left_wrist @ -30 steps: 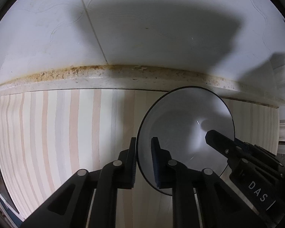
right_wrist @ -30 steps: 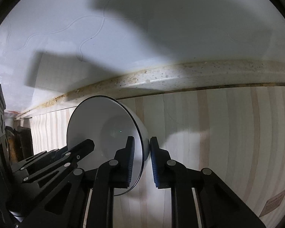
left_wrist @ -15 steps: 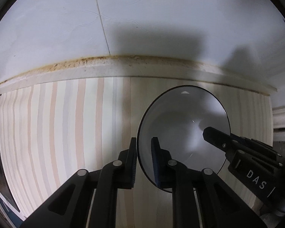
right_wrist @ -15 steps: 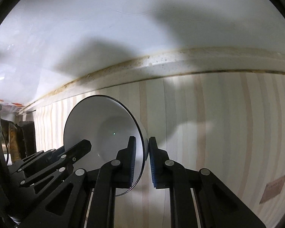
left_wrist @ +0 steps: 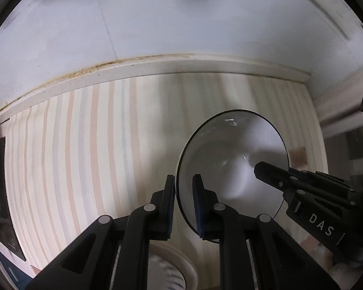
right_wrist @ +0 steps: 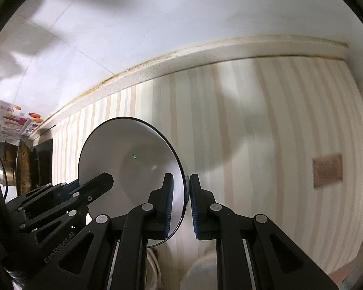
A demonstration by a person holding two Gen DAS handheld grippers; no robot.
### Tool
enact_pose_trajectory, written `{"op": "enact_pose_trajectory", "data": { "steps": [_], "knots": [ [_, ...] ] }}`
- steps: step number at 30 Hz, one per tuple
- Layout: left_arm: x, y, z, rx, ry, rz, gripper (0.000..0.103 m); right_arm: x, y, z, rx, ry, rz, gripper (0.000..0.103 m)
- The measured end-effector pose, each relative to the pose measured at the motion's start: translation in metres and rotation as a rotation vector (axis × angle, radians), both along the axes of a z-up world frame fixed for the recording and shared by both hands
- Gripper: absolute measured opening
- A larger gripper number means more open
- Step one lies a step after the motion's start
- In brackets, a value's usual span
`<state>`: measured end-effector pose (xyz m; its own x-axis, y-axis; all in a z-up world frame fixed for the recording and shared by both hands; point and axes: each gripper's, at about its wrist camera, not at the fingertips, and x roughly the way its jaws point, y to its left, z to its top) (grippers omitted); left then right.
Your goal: Organize plates and bowls
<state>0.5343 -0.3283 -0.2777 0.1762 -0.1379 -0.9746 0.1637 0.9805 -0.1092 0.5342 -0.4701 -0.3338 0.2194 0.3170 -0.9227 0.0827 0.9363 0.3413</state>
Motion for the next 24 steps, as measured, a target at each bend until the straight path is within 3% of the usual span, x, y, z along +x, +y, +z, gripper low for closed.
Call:
{"op": "enact_pose_trajectory", "data": {
  "steps": [11, 17, 24],
  "knots": [
    [-0.076, -0.042, 0.008, -0.011, 0.009, -0.134, 0.012, -0.103, -0.036, 0.017, 0.005, 0.006, -0.084, 0.015],
    [-0.101, -0.063, -0.004, 0.001, 0.044, -0.19, 0.012, -0.146, -0.058, 0.007, 0.003, 0.041, -0.116, 0.015],
    [-0.121, -0.081, -0.023, 0.041, 0.081, -0.233, 0.012, -0.165, -0.078, -0.013, 0.013, 0.086, -0.135, 0.015]
  ]
}}
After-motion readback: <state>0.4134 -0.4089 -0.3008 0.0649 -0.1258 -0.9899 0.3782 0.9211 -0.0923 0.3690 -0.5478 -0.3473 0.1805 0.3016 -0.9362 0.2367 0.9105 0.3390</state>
